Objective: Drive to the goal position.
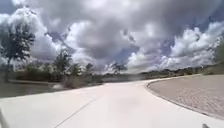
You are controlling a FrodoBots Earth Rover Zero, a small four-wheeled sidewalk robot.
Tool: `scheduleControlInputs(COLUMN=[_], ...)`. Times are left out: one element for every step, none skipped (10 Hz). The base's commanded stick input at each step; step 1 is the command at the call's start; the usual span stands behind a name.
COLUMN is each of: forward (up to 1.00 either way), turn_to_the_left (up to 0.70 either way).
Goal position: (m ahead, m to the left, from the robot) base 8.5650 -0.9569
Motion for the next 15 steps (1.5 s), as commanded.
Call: scheduleControlInputs(forward=[0.85, 0.85, 0.85, 0.85, 0.85, 0.85, 0.85, 0.85, 0.85, 0.85, 0.85, 0.85, 0.85, 0.85, 0.85], turn_to_the_left=[0.00, 0.00, 0.00, -0.16, -0.34, -0.27, -0.02, 0.00, 0.00, 0.00, 0.00, 0.00, 0.00, 0.00, 0.00])
